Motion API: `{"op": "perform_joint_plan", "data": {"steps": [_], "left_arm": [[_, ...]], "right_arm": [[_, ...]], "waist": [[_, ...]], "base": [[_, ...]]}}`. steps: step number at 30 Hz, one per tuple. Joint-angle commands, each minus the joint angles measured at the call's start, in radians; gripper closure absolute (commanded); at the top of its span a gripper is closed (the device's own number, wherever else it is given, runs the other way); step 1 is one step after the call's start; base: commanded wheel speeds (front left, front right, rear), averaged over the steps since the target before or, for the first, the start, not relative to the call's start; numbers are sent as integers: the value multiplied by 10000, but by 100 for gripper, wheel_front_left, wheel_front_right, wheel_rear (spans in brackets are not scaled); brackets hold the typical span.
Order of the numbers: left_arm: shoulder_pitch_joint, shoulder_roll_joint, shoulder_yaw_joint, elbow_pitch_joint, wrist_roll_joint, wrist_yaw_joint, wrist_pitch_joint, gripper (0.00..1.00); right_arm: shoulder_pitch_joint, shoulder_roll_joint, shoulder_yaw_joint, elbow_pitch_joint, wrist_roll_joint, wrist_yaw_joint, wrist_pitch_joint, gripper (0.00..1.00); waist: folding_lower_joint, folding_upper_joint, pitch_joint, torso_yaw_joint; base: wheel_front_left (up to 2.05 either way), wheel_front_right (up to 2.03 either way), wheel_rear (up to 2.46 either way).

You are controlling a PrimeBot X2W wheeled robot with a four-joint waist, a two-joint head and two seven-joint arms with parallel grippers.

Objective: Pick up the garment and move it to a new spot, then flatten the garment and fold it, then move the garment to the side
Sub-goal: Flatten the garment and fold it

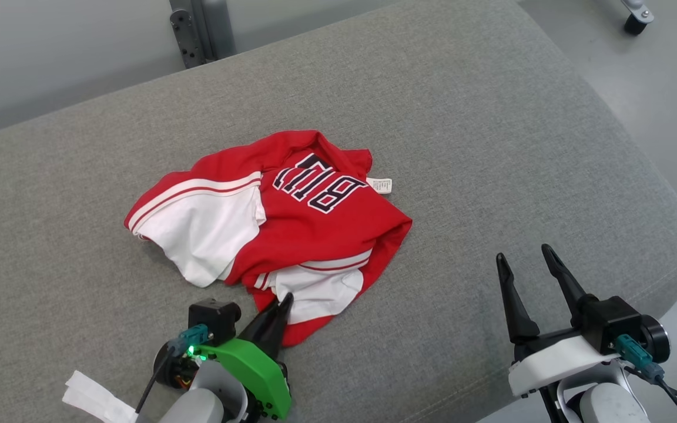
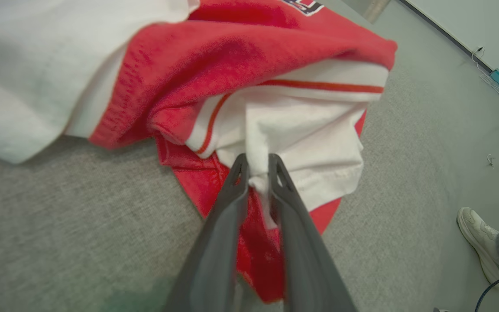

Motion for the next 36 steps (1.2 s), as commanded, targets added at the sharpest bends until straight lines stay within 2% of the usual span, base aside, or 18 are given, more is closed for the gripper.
{"op": "perform_joint_plan", "data": {"steps": [1, 6, 8, 13, 19, 23, 26, 30, 36], "left_arm": [[-140, 2, -97, 97, -26, -42, 14, 100], [-221, 39, -220, -119, -293, -126, -327, 100], [-177, 328, -24, -523, -403, -134, -526, 100], [293, 1781, 772, -2796, -193, 438, -563, 100], [259, 4232, 1881, -6830, 21, 929, 859, 100], [-136, 5181, 2628, -8770, -536, 985, 1803, 100], [-552, 5639, 3070, -9583, -1019, 941, 2436, 100], [-1184, 5775, 3267, -10161, -1680, 847, 3031, 100], [-1995, 5541, 3294, -10742, -2449, 871, 3570, 100]], "right_arm": [[-104, -21, -9, 16, 87, 1, -35, 0], [-63, -23, -36, 55, 128, 1, -35, 0], [20, -26, -77, 57, 135, 1, -35, 0], [331, -25, -291, 86, 105, 1, -35, 0], [487, -25, -251, 225, 268, 1, -35, 0], [345, -26, -113, 305, 411, 1, -35, 0], [272, -25, -5, 355, 503, -1, -35, 0], [320, -26, 56, 398, 577, 1, -35, 0], [465, -25, -48, 406, 525, 1, -35, 0]], "waist": [[0, 0, -27, 53], [0, 0, -140, 183], [0, 0, -239, 231], [0, 0, -549, 395], [0, 0, -852, 562], [0, 0, -1030, 439], [0, 0, -1099, 264], [0, 0, -1167, -50], [0, 0, -1228, -567]], "base": [[0, 0, 0], [0, 0, 0], [0, 0, 0], [0, 0, 0], [0, 0, 0], [0, 0, 0], [0, 0, 0], [0, 0, 0], [0, 0, 0]]}}
